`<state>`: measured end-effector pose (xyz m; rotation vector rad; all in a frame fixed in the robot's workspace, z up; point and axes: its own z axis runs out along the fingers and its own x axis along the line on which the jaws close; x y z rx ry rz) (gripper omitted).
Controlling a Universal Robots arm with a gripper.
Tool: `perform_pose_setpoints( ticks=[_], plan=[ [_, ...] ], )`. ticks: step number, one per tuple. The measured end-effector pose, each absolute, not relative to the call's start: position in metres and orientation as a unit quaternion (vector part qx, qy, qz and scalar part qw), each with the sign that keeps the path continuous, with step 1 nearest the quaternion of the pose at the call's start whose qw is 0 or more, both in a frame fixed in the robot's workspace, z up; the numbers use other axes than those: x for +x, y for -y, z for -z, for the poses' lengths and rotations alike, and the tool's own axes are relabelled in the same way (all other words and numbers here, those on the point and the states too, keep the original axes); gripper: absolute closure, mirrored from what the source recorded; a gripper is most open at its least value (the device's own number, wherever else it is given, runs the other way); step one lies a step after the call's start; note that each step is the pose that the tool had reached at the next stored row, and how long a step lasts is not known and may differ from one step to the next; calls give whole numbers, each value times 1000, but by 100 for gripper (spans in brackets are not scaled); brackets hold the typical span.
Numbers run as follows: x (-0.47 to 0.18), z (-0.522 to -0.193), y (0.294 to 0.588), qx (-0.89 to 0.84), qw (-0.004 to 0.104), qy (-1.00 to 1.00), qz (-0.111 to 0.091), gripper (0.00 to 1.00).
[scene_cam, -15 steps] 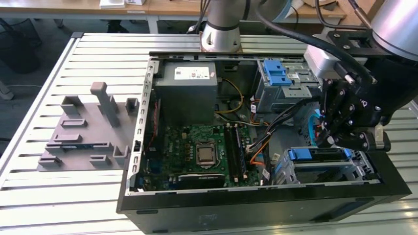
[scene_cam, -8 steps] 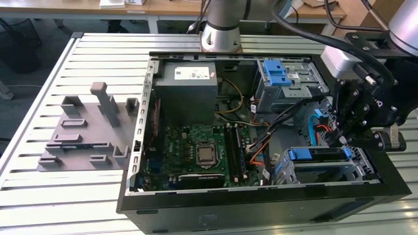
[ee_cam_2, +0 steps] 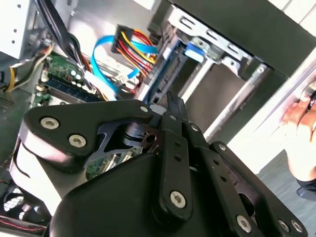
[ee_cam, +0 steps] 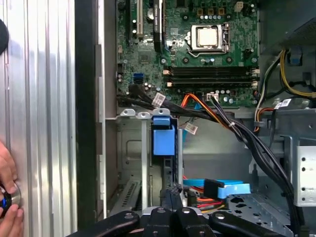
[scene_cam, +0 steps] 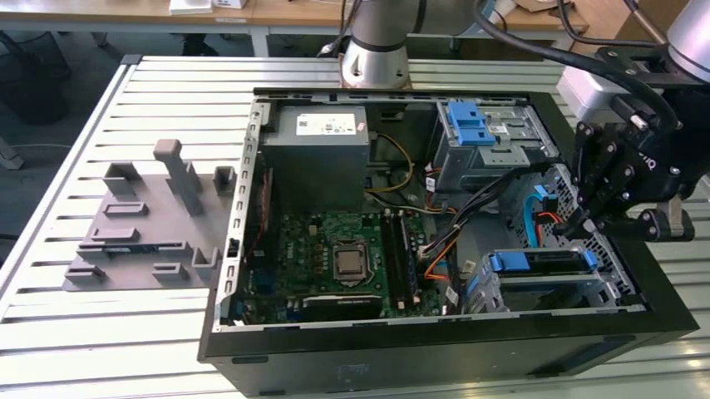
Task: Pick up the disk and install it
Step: 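Insert the first disk wire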
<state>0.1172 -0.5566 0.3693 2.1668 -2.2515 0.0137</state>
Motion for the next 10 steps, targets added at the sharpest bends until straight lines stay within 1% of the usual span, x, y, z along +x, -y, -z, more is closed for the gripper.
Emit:
perform_pose_setpoints(
  ticks=[10],
  plan=[
    [118, -369, 554, 693, 8, 721, -4, 89]
  ],
)
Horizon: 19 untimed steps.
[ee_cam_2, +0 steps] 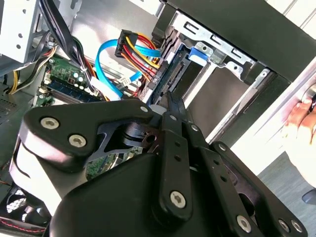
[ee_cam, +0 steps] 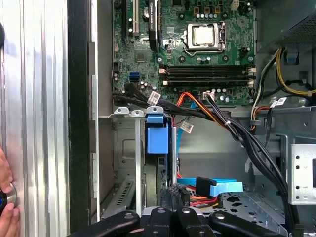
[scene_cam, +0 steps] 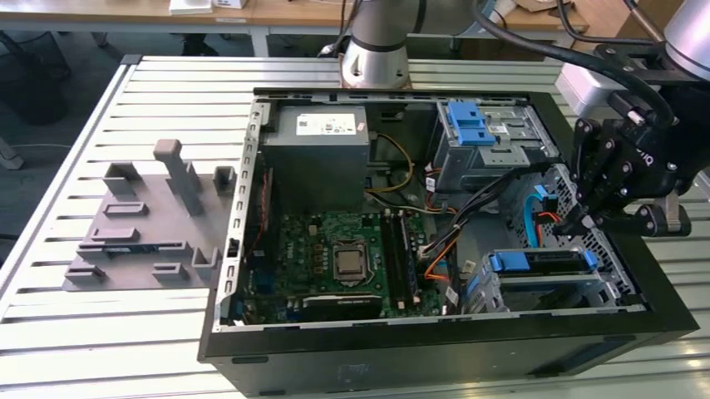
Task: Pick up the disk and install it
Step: 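Insert the first disk wire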
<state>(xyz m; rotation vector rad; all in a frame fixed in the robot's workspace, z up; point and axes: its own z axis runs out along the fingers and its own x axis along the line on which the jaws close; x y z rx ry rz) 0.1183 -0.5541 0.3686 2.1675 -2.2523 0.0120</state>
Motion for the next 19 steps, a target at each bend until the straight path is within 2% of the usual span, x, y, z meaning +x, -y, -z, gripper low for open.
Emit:
perform_pose_setpoints(
  ticks=[4, 8, 16, 19],
  plan=[
    [119, -368, 554, 693, 6, 721, -2, 89],
    [119, -367, 554, 693, -3, 721, -2, 89],
    [119, -366, 554, 693, -5, 721, -4, 89],
    [118, -365, 554, 693, -17, 720, -12, 89]
  ],
)
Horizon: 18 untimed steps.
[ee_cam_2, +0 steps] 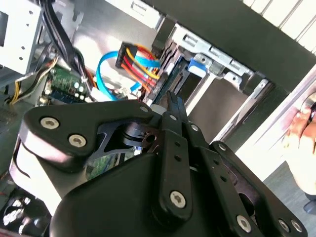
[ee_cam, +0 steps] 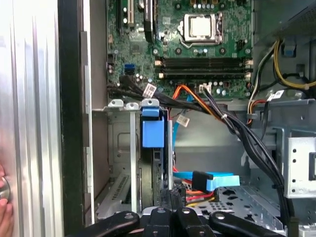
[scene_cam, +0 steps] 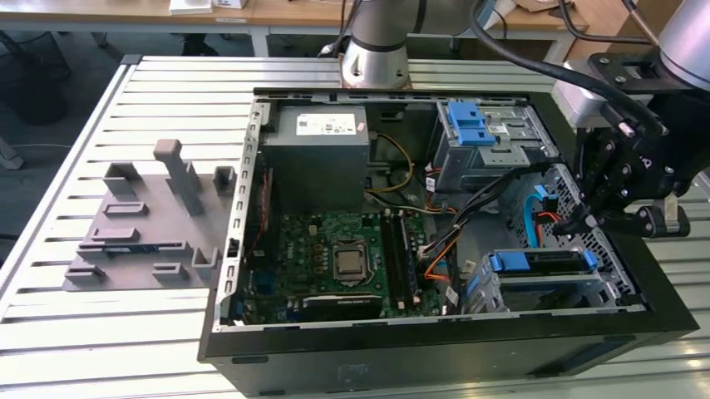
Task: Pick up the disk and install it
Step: 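Insert the first disk wire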
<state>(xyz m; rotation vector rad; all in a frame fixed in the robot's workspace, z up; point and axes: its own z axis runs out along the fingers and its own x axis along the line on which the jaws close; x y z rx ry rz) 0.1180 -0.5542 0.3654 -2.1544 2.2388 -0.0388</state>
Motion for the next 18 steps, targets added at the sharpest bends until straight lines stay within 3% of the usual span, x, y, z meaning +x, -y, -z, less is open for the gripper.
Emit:
perform_pose_setpoints(
  ticks=[3, 15, 18],
  plan=[
    [118, -364, 554, -693, 24, -720, 13, 89],
    [116, -362, 549, -693, 26, -720, 12, 89],
    [115, -360, 548, -693, 27, -720, 12, 76]
  ],
)
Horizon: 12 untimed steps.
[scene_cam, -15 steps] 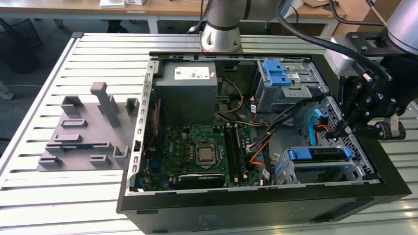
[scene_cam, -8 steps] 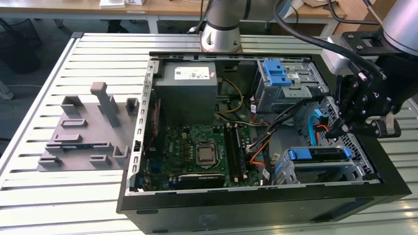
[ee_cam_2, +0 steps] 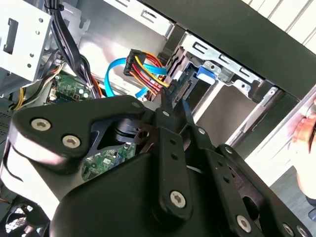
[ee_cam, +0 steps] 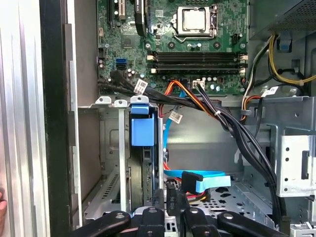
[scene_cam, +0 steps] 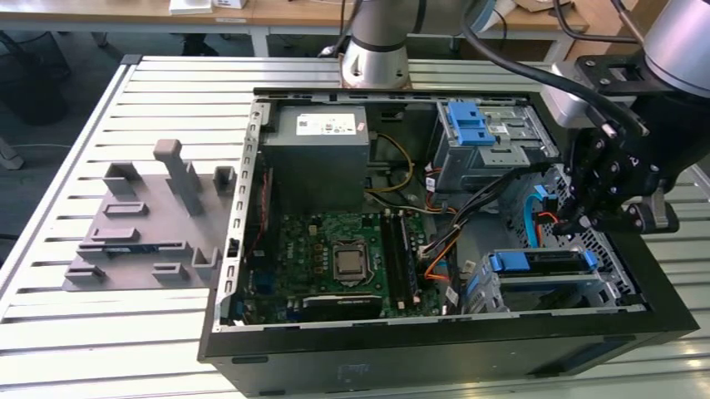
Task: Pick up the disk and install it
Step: 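Insert the first disk wire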
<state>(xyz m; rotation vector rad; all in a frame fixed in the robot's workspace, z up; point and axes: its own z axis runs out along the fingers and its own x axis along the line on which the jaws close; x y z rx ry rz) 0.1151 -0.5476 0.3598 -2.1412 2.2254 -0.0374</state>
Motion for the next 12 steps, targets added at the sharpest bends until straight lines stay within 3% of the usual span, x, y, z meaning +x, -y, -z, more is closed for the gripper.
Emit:
perform_pose_setpoints(
  ticks=[12],
  plan=[
    [113, -350, 541, -693, 24, -720, 26, 76]
  ],
)
